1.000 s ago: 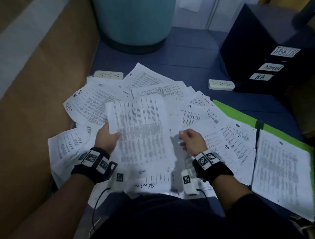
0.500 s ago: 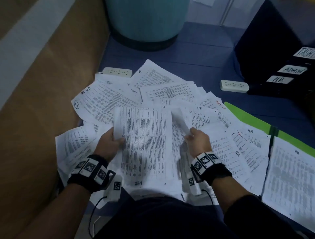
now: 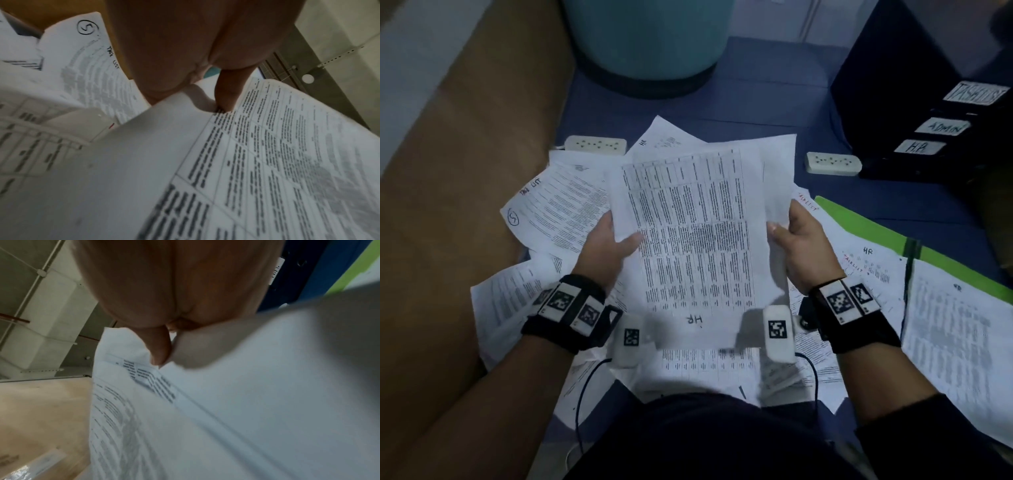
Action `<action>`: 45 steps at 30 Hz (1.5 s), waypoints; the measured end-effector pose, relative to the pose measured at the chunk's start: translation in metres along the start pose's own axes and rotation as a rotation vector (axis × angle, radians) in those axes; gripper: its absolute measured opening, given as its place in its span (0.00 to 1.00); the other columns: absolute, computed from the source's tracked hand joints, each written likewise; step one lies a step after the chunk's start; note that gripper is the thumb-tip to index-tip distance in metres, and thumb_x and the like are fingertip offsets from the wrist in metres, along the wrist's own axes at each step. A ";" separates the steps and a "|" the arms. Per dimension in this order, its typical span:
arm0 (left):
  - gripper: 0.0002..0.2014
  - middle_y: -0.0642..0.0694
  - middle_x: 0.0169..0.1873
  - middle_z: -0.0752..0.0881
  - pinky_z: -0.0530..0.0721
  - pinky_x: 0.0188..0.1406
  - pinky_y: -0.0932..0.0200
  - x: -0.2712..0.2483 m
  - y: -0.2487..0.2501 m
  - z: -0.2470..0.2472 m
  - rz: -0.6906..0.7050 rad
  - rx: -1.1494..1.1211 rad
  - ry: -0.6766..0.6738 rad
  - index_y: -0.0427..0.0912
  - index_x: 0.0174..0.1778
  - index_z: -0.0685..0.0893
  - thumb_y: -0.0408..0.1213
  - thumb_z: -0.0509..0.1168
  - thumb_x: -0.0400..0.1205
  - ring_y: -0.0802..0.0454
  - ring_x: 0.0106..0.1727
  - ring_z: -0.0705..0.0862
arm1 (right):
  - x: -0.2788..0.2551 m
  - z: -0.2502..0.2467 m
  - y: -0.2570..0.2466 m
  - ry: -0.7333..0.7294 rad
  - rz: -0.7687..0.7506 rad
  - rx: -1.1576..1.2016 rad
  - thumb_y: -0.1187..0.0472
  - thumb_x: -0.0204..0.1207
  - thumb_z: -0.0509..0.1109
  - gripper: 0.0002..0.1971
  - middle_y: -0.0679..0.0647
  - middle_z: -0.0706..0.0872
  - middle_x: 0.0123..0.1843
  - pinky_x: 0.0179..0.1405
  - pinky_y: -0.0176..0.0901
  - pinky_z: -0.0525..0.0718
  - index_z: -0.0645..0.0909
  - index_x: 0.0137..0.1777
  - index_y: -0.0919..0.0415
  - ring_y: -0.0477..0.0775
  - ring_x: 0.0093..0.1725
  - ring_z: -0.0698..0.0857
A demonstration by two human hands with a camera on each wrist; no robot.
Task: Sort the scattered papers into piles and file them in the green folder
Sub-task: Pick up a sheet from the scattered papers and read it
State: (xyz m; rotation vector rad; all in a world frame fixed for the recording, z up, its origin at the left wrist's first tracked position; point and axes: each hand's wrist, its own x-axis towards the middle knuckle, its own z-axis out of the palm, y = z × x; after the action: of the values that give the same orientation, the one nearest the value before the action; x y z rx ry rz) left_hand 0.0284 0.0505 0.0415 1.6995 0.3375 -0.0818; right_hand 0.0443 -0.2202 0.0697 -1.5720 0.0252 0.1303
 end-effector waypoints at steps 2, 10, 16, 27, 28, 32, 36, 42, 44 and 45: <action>0.14 0.48 0.52 0.88 0.85 0.57 0.47 -0.001 0.007 0.000 0.038 0.001 0.095 0.43 0.62 0.81 0.29 0.65 0.81 0.46 0.56 0.86 | -0.001 0.005 -0.003 0.003 0.022 0.044 0.52 0.78 0.70 0.11 0.51 0.88 0.57 0.65 0.58 0.78 0.81 0.58 0.51 0.54 0.58 0.84; 0.13 0.50 0.53 0.87 0.86 0.55 0.52 -0.024 0.047 0.003 0.351 -0.092 0.252 0.51 0.57 0.79 0.29 0.65 0.80 0.53 0.55 0.87 | -0.001 0.018 -0.028 0.150 -0.178 -0.252 0.60 0.71 0.67 0.14 0.45 0.87 0.52 0.59 0.56 0.84 0.77 0.54 0.44 0.48 0.53 0.85; 0.20 0.51 0.57 0.83 0.83 0.56 0.64 -0.039 0.027 0.005 0.311 -0.097 0.238 0.51 0.62 0.71 0.25 0.65 0.80 0.60 0.58 0.83 | -0.022 0.022 -0.015 0.158 -0.186 -0.148 0.67 0.70 0.69 0.17 0.54 0.86 0.52 0.58 0.55 0.84 0.75 0.55 0.49 0.52 0.54 0.86; 0.17 0.55 0.54 0.81 0.81 0.62 0.58 -0.037 0.019 0.020 0.273 -0.148 0.189 0.50 0.62 0.71 0.24 0.56 0.84 0.61 0.58 0.81 | -0.025 0.041 -0.008 0.219 -0.113 -0.228 0.72 0.79 0.62 0.15 0.37 0.83 0.48 0.46 0.27 0.81 0.74 0.59 0.53 0.29 0.46 0.82; 0.18 0.54 0.55 0.81 0.80 0.63 0.63 -0.037 0.024 0.019 0.307 -0.177 0.199 0.45 0.66 0.69 0.22 0.55 0.84 0.63 0.59 0.80 | -0.025 0.040 -0.013 0.224 -0.151 -0.202 0.72 0.78 0.62 0.16 0.40 0.84 0.47 0.49 0.34 0.83 0.74 0.56 0.49 0.34 0.47 0.84; 0.17 0.53 0.57 0.81 0.79 0.64 0.62 -0.036 0.010 0.016 0.285 -0.144 0.149 0.48 0.64 0.70 0.23 0.55 0.85 0.60 0.62 0.80 | -0.026 0.031 0.000 0.239 -0.125 -0.246 0.72 0.74 0.64 0.18 0.48 0.86 0.52 0.49 0.43 0.86 0.75 0.60 0.53 0.47 0.53 0.85; 0.17 0.49 0.61 0.78 0.74 0.65 0.54 -0.036 -0.029 0.023 0.167 0.116 0.094 0.41 0.70 0.69 0.26 0.54 0.86 0.48 0.65 0.78 | -0.031 0.029 0.041 0.164 0.143 -0.491 0.69 0.78 0.60 0.19 0.51 0.84 0.53 0.38 0.36 0.81 0.73 0.68 0.58 0.44 0.43 0.81; 0.16 0.51 0.57 0.80 0.76 0.59 0.56 -0.045 -0.017 0.028 0.101 0.173 0.143 0.39 0.70 0.73 0.27 0.56 0.86 0.51 0.59 0.79 | -0.033 0.017 0.041 0.165 0.164 -0.556 0.69 0.80 0.59 0.05 0.48 0.76 0.36 0.25 0.36 0.67 0.72 0.50 0.58 0.49 0.35 0.76; 0.13 0.50 0.54 0.83 0.80 0.55 0.56 -0.047 -0.002 0.035 0.112 0.129 0.154 0.41 0.64 0.76 0.27 0.57 0.85 0.51 0.55 0.82 | -0.034 0.005 0.031 0.209 0.117 -0.493 0.67 0.80 0.60 0.05 0.50 0.80 0.39 0.28 0.38 0.72 0.74 0.51 0.59 0.49 0.36 0.76; 0.12 0.50 0.53 0.84 0.82 0.53 0.58 -0.048 0.005 0.040 0.122 0.108 0.141 0.41 0.62 0.76 0.27 0.58 0.85 0.52 0.53 0.83 | -0.036 -0.004 0.027 0.229 0.094 -0.476 0.67 0.80 0.60 0.05 0.53 0.81 0.41 0.30 0.39 0.73 0.75 0.52 0.61 0.50 0.36 0.77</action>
State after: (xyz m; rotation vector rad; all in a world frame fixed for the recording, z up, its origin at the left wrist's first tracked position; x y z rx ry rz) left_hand -0.0105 0.0020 0.0520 1.8335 0.3384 0.1125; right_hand 0.0063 -0.2263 0.0468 -2.0563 0.2639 0.0290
